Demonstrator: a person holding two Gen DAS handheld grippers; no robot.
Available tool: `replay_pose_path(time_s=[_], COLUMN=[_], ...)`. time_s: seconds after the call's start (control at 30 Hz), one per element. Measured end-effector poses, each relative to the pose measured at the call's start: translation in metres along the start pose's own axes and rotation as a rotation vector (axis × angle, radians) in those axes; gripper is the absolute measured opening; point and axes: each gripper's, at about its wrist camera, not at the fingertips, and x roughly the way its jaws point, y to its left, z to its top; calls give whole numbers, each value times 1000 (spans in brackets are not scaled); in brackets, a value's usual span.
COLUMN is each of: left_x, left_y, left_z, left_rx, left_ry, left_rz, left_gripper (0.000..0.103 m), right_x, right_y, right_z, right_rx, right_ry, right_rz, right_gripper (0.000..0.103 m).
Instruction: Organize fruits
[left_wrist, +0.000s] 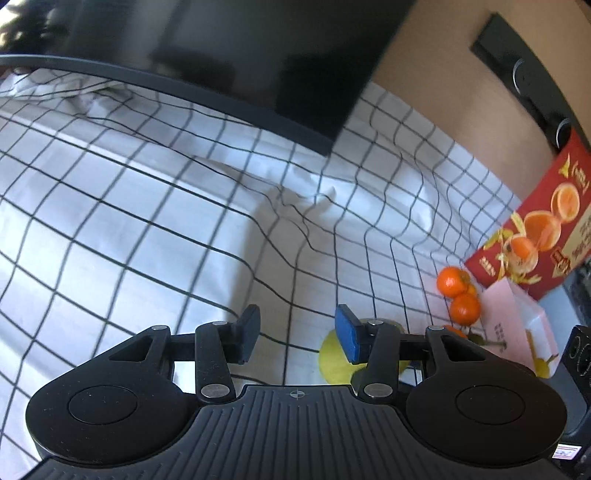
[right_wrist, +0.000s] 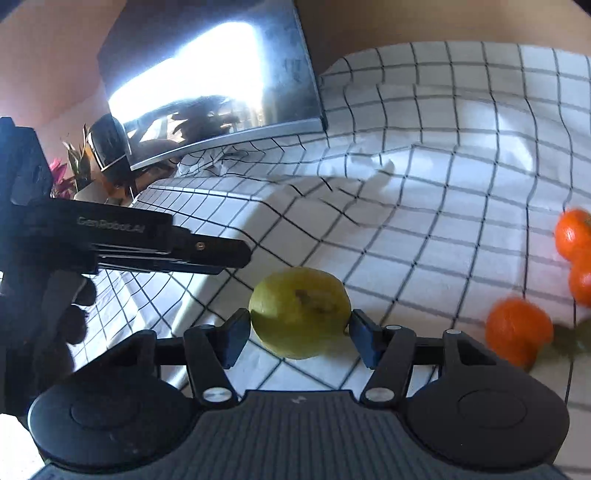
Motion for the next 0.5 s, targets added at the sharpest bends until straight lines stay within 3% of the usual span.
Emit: replay_pose_path(time_s=[0.17, 0.5], left_x=[-17, -31], left_y=[12, 21], left_z=[0, -11], left_rx=[-47, -106], left_ry=[-30, -68], left_rz=[-12, -30], left_gripper=[49, 49], right_x=[6, 12], right_y=[20, 46], right_z=[16, 20], right_rx=[-116, -236], right_ry=[-25, 17], right_rz=[8, 47], right_gripper=[47, 47])
